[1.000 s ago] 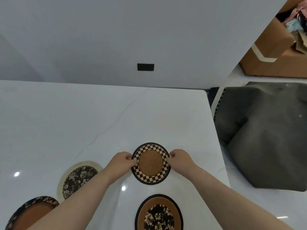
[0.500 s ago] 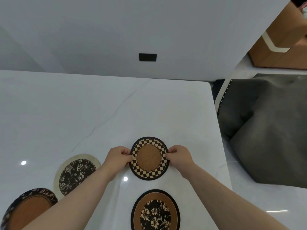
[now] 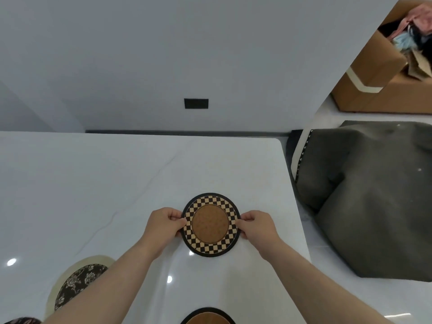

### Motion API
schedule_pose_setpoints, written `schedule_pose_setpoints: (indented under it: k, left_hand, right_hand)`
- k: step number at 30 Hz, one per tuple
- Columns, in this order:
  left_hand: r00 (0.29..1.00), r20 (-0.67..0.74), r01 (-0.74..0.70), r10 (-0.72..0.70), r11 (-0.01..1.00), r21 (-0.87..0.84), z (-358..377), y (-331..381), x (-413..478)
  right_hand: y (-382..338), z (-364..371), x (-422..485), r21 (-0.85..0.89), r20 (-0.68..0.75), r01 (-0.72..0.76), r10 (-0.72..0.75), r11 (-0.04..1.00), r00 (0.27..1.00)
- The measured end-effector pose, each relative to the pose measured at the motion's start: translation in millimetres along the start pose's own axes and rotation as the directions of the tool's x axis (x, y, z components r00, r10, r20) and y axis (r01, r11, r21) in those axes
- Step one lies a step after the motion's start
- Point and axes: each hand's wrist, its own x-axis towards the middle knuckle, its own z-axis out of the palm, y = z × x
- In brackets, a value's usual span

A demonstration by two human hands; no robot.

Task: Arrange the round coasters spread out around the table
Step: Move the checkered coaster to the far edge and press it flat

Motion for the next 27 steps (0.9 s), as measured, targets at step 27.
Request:
schedule_pose_setpoints:
  k: [27]
  left_hand:
    - [0.961, -0.048, -0.244, 0.272, 0.918, 0.312, 36.5, 55.0, 137.7]
  right_hand:
    - [-49.1, -10.5, 137.7, -0.282, 0.017, 0.242, -0.248, 0.928, 0.969]
